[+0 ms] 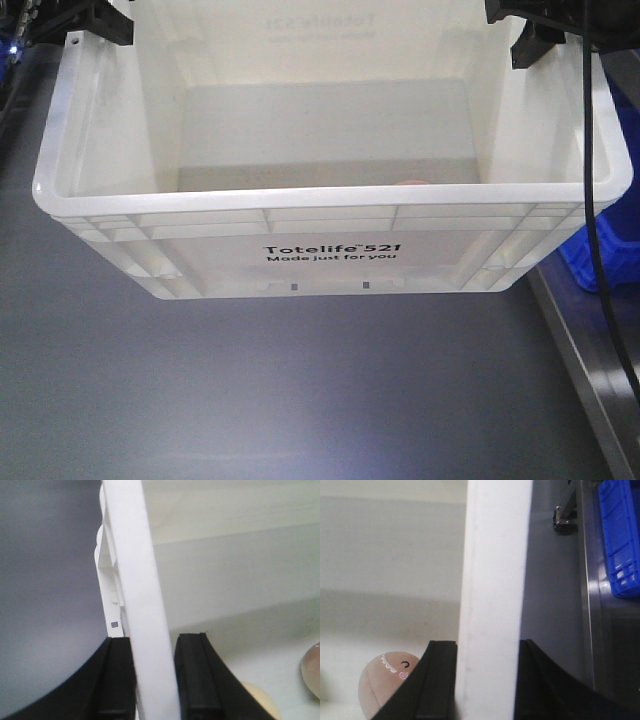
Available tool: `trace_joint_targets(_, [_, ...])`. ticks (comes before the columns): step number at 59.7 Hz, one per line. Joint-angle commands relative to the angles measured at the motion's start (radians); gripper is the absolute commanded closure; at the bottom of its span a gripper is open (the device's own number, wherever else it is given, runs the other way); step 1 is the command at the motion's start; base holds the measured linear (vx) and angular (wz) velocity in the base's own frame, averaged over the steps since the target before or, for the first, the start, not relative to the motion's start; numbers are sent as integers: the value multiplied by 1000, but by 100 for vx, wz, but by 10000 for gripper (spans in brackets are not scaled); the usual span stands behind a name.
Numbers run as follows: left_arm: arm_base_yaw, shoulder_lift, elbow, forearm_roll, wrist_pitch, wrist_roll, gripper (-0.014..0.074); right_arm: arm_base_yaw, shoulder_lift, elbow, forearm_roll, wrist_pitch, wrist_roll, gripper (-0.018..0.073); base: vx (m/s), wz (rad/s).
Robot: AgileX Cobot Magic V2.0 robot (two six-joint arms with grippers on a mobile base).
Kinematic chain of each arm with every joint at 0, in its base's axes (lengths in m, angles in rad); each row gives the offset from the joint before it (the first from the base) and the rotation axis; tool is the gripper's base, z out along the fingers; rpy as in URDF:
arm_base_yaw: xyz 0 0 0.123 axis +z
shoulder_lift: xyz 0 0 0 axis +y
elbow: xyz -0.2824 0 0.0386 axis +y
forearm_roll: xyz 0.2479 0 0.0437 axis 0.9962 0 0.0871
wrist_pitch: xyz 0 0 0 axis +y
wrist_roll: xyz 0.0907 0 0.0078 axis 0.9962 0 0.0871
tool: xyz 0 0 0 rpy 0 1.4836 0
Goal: Place moving items into box and shelve
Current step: 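Hold the tote by its rims while the base turns toward the blue-bin shelf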
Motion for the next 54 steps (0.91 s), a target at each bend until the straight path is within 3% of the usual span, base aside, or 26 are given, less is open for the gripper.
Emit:
trace_joint_targets(1, [7,-53,-43,34,-120,9,596,-14,-58,-42,-64,-4,-13,564,42,-38])
trace_joint_targets(54, [7,-53,-43,33,-119,9,596,-14,-58,-42,-64,-4,-13,564,47,-11])
